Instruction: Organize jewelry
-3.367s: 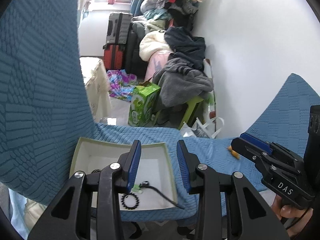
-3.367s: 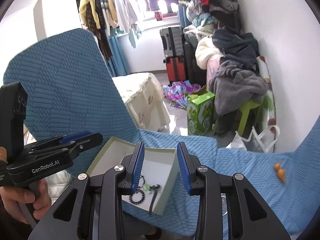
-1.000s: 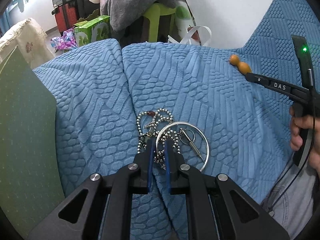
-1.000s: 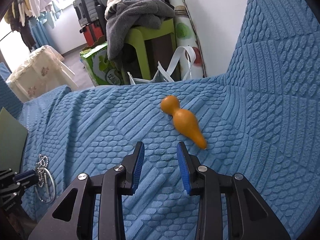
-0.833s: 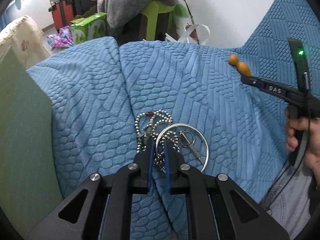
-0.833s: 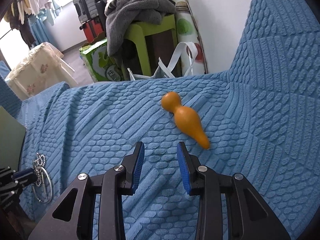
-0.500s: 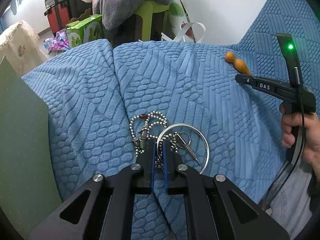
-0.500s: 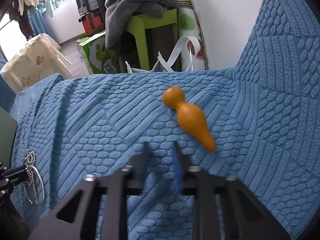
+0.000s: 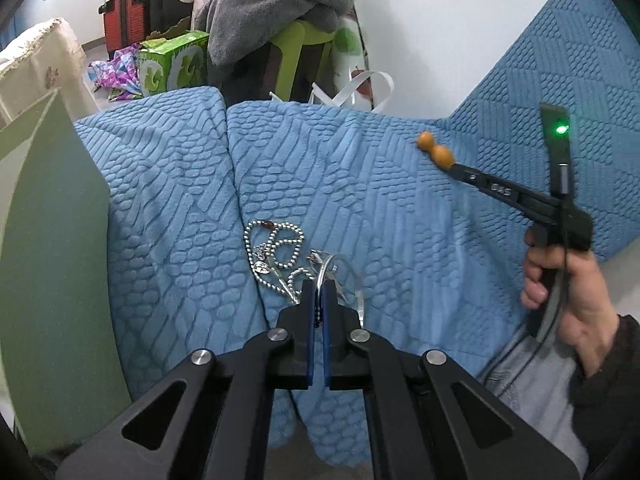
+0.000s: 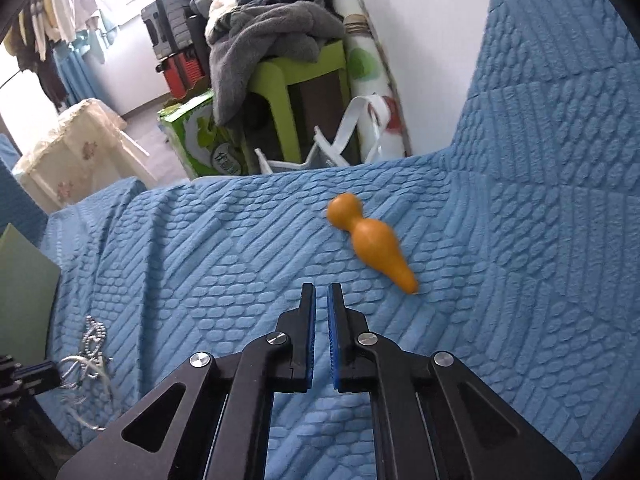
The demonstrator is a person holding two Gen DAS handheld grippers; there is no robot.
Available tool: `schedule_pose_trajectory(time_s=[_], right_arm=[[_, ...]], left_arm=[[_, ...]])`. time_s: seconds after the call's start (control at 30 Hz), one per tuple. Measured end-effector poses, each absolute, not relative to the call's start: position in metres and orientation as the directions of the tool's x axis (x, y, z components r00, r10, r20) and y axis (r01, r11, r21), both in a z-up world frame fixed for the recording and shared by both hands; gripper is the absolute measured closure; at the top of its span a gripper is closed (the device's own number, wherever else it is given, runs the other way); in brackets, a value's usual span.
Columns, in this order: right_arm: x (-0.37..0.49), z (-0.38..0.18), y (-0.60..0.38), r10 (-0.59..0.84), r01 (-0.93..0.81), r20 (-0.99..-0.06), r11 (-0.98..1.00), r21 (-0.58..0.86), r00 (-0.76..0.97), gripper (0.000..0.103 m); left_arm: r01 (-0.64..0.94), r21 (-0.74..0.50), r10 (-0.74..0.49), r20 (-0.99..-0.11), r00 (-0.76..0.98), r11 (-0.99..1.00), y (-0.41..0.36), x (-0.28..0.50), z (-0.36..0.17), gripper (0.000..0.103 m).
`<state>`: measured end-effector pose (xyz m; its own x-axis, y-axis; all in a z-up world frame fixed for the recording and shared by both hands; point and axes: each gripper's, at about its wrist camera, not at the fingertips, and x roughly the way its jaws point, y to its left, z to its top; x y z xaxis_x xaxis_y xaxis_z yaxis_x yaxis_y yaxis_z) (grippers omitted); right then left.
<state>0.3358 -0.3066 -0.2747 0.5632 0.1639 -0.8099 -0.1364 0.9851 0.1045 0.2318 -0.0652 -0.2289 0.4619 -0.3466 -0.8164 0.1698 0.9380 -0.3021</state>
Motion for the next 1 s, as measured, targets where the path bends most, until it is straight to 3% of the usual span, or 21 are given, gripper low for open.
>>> schedule_pose_trajectory(time_s=[0.03,0.07,0.1,0.13,0.6,1.0], right_arm=[[0.337,-0.275,-0.309,0.165,-0.136,-0.808,0.985,0.106,0.566,0.095],[0.338,-0.275,-0.31,0.165,-0.134,-0.805,0.985,0.107,0.57,0.089],[0.339,-0.275,-0.311,0.165,-0.134,-0.802,0.985,0.107,0.574,0.076],[0.341,-0.275,-0.311,0.167,-0.139,-0.798,0.985,0.105,0.579,0.073],[0.378,-0.283,-0.311,0.07,-0.165,-0.795,0.985,-0.039,0.602,0.069],[0.396,-0.306,-0.32,0.123,-0.168,-0.852,0.985,0.041,0.509,0.075]], left_arm=[[0.173,-0.305,-0.35,-0.811,0.468,0.937,-0.065,0.229,-0.226,0.101],[0.176,-0.309,-0.356,-0.806,0.472,0.934,-0.065,0.227,-0.222,0.101],[0.179,-0.316,-0.363,-0.8,0.478,0.932,-0.065,0.225,-0.219,0.101],[0.181,-0.322,-0.369,-0.794,0.482,0.929,-0.065,0.222,-0.215,0.101],[0.16,-0.344,-0.379,-0.825,0.42,0.925,-0.059,0.201,-0.233,0.101],[0.23,-0.325,-0.393,-0.828,0.399,0.917,-0.074,0.211,-0.247,0.1]])
